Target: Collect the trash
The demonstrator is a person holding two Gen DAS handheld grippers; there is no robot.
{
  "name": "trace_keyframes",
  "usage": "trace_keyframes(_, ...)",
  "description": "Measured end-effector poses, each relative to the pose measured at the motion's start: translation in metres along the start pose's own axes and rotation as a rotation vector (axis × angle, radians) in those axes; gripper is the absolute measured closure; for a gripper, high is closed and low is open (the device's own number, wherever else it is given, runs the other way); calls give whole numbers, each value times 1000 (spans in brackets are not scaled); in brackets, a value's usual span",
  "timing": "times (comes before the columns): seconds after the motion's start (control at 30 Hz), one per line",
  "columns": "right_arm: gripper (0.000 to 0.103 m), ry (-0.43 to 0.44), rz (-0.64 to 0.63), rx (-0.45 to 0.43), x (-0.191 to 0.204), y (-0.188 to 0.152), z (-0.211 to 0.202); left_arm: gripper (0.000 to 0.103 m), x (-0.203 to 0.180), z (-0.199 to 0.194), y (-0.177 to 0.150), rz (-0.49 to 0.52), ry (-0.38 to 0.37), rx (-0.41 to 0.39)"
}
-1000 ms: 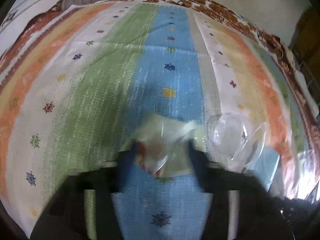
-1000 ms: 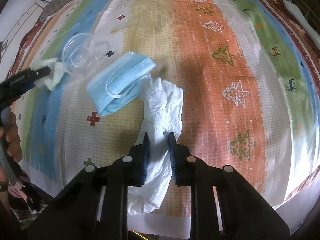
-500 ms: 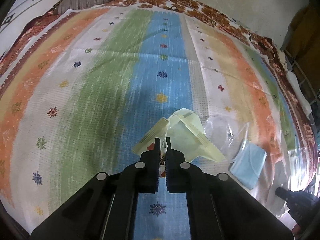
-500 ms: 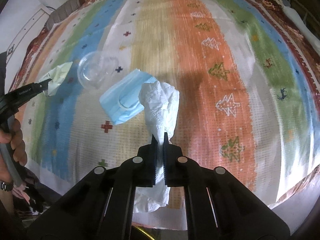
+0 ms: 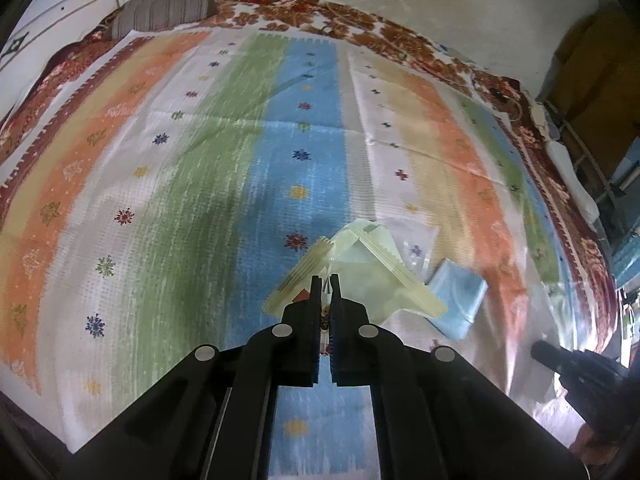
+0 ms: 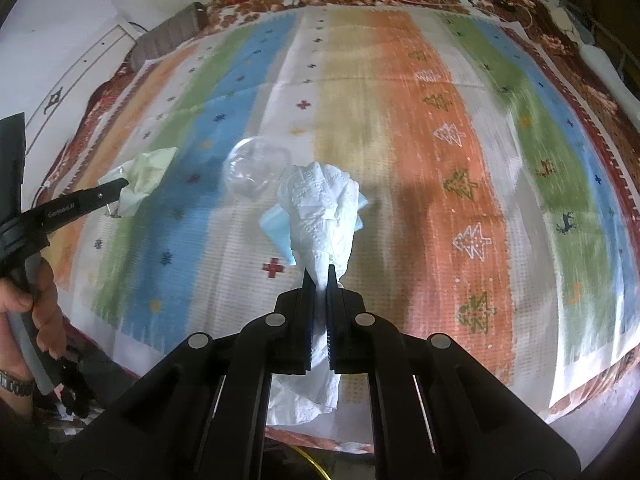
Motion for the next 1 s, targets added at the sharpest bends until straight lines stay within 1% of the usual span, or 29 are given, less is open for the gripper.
trace_keyframes(0.3,99,12,-49,-53,17,2,-25,101,-26,-38,-7,6,-74,-38)
trace_keyframes(0.57,99,21,-69,-88,25,0,-42,101,-40,-62,-24,32,-105,-44)
trace_keyframes(0.73,99,27,-106,-122,36,-3,-59,101,-47,-84,-31,41,-132,-70)
trace_keyframes(1.0,99,78,-94,-192,49,-13,-98,101,-52,-114,-43,16,-182,-100)
Point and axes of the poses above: each gripper's, at about its wrist camera, not at the fingertips, and z roughly the way its jaws point, x to its left, y to its top, the point moved 7 cm from there along z, roughly the way its jaws point, and after that the axes turned 2 degrees about -x, right-handed, at the moved point
